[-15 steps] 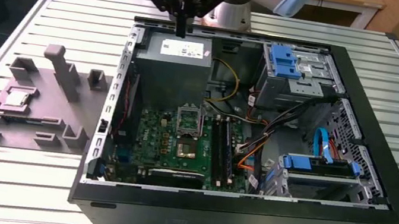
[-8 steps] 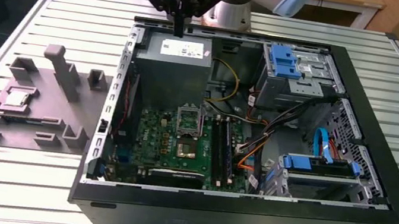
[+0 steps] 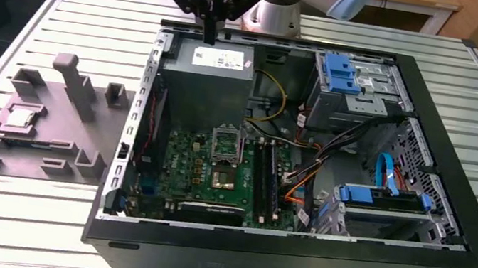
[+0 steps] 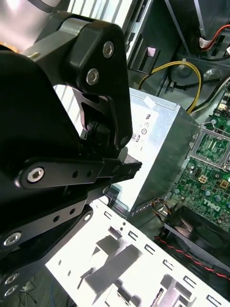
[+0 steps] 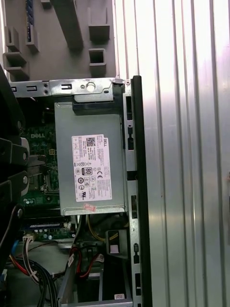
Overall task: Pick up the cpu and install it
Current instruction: 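Reach for the cpu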
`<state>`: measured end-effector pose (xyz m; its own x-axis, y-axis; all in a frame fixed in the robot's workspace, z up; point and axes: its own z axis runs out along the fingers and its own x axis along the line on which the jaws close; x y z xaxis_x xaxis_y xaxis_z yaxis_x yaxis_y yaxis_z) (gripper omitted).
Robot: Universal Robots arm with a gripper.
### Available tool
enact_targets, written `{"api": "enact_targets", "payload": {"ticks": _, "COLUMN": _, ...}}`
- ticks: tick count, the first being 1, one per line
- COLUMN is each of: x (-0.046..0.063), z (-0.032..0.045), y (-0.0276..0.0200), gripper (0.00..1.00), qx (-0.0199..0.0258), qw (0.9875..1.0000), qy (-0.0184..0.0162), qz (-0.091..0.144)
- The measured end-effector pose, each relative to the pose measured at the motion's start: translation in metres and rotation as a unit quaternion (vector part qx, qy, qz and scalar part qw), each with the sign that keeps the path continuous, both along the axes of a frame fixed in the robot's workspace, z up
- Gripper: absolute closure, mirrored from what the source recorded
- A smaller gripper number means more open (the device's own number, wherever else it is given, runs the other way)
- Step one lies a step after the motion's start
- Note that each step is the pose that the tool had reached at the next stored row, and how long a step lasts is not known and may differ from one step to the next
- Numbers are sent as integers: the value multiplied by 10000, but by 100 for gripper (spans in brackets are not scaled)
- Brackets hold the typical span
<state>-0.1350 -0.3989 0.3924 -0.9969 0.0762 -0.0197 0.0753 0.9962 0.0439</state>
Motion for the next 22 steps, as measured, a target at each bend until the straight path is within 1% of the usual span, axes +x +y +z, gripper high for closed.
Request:
{"api": "enact_targets", "payload": {"ticks": 1, "x": -15, "z": -10, "y": 0, "gripper": 89, "qx": 0, "qw": 10000, "qy": 30, "qz": 0}}
{"api": "enact_targets", "payload": {"ticks": 8, "x": -28, "z": -11, "y": 0, "gripper": 89, "qx": 0, "qw": 10000, "qy": 30, "qz": 0}}
{"api": "enact_targets", "payload": {"ticks": 9, "x": -70, "z": -21, "y": 0, "gripper": 89, "qx": 0, "qw": 10000, "qy": 47, "qz": 0}}
{"api": "enact_targets", "payload": {"ticks": 10, "x": -132, "z": -33, "y": 0, "gripper": 89, "qx": 0, "qw": 10000, "qy": 81, "qz": 0}}
{"api": "enact_targets", "payload": {"ticks": 22, "x": -172, "z": -39, "y": 0, "gripper": 89, "qx": 1, "qw": 10000, "qy": 84, "qz": 0}}
